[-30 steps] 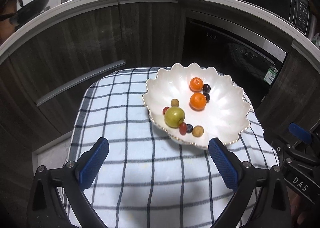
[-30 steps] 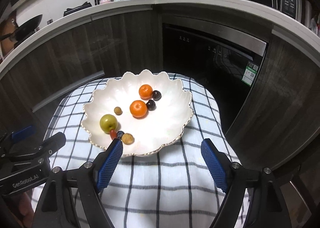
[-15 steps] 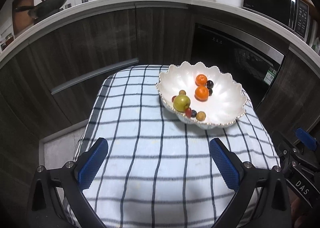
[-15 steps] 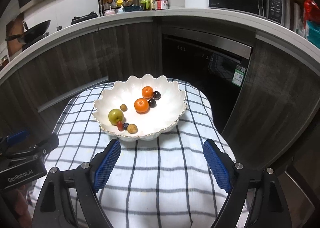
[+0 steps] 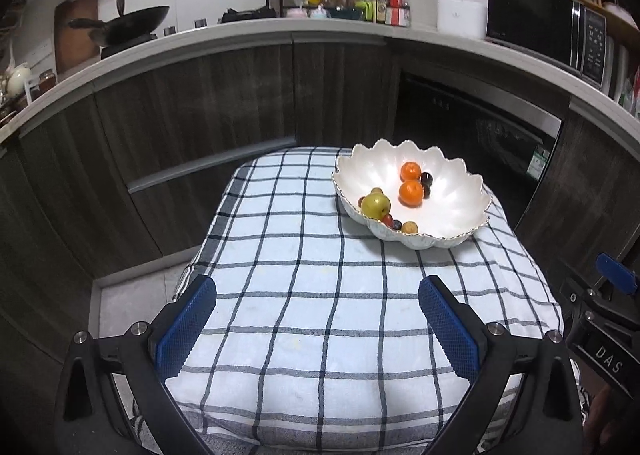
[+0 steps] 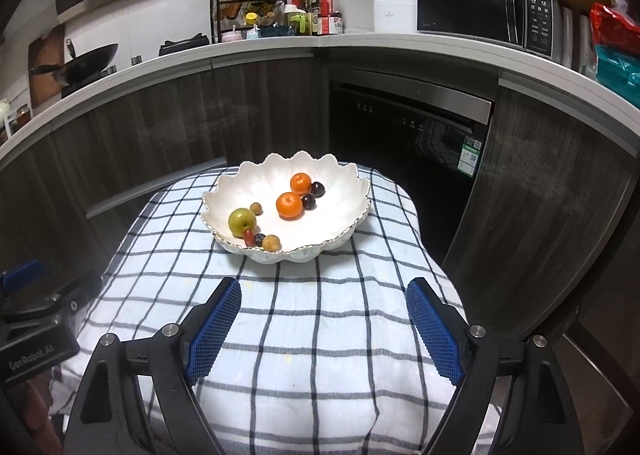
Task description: Organize fruits
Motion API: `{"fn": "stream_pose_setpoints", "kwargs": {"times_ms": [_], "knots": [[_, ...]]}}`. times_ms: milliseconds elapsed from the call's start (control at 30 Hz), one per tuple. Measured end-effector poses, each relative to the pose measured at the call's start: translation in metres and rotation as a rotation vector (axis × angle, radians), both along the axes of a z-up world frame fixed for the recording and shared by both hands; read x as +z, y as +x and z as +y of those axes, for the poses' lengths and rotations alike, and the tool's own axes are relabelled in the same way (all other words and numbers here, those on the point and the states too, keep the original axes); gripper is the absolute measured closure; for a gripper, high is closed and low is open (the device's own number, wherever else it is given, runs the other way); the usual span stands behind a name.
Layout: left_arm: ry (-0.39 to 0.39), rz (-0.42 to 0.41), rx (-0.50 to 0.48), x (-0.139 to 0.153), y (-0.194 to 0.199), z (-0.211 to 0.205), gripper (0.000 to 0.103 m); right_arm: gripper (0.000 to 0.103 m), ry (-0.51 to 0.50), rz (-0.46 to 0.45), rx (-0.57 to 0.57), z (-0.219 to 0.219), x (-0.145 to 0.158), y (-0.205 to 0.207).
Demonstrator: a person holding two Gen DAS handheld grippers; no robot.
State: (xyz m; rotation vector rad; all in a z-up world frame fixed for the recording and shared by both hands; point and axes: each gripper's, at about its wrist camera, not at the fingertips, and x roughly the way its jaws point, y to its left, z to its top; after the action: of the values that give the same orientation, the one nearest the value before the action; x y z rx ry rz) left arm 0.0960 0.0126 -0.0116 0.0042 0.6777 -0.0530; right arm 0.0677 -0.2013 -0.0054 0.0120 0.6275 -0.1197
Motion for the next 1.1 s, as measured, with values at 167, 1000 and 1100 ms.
{"fn": "stream_pose_setpoints", "kwargs": {"times_ms": [167, 1000, 1100], "knots": [[0.005, -0.019, -0.002, -0.003, -0.010, 0.001, 0.000, 0.017, -0.008, -0.021, 0.003, 0.002, 0.001, -0.016], [0.002, -0.039, -0.008, -0.007, -0.030, 0.001, 0.000, 0.017, 0.012, -0.041, -0.007, -0.002, 0.002, -0.034], [0.002, -0.037, -0.008, -0.006, -0.030, 0.000, 0.000, 0.017, 0.007, -0.045, -0.005, 0.000, 0.003, -0.034]]}}
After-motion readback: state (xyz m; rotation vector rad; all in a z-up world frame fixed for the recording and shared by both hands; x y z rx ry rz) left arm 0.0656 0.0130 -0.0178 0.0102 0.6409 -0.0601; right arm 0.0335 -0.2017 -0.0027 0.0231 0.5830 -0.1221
